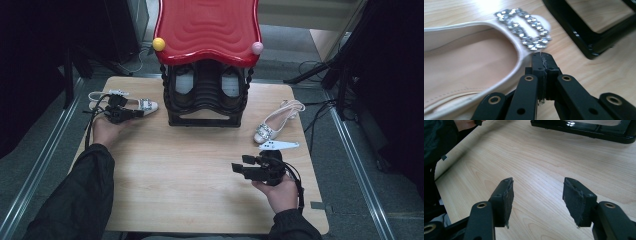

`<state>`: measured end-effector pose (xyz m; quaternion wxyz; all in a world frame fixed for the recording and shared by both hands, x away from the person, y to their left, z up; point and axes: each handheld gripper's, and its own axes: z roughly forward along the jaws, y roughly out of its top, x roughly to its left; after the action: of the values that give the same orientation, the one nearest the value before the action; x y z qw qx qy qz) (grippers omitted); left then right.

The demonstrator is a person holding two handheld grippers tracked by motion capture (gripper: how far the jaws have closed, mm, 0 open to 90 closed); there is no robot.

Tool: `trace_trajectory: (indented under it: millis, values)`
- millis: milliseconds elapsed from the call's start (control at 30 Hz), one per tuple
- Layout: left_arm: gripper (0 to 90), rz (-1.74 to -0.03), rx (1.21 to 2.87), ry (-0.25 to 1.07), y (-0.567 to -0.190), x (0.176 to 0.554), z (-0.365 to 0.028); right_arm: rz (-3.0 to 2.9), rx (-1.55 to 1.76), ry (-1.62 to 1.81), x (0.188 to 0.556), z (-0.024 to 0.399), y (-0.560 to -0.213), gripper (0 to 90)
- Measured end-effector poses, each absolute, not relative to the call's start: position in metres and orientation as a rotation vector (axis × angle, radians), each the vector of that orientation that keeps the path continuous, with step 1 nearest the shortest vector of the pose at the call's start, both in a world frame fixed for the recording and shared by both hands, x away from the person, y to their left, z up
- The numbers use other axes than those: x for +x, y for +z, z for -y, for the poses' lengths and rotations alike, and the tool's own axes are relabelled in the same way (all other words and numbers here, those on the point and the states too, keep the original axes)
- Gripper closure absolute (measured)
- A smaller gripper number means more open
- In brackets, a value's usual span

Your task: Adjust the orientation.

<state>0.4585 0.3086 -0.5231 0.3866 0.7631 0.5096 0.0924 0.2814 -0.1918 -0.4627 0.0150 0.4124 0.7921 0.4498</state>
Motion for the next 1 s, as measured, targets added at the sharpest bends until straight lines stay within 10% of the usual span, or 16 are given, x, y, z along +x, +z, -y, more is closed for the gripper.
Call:
trace_trajectory:
  millis: [1000]
  values:
    - [90.0,-1.327,1.91,0.248,-0.488,0.458,-0.306,-2.525,1.242,1.384,0.287,0.178,-0.466,43.6]
